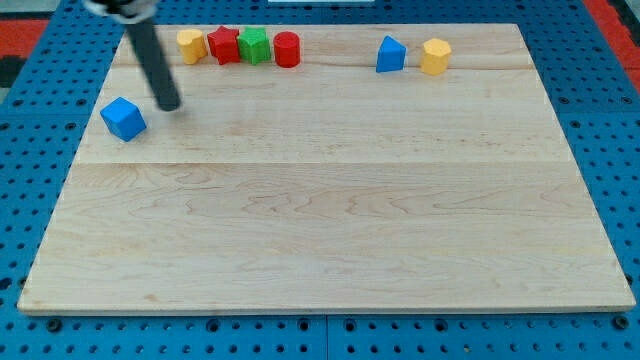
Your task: Place the arm on top right of the blue triangle
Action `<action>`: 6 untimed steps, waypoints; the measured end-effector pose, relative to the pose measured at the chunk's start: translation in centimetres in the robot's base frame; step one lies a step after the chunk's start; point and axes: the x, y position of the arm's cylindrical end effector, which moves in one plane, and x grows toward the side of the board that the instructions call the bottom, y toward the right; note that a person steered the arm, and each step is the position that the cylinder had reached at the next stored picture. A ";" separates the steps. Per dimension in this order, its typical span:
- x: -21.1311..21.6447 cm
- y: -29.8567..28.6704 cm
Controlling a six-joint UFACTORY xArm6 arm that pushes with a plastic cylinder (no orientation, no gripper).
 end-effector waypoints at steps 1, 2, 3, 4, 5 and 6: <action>-1.5 9.4; -6.3 14.4; -10.4 16.0; -13.1 21.6; -13.5 24.6; -12.0 29.6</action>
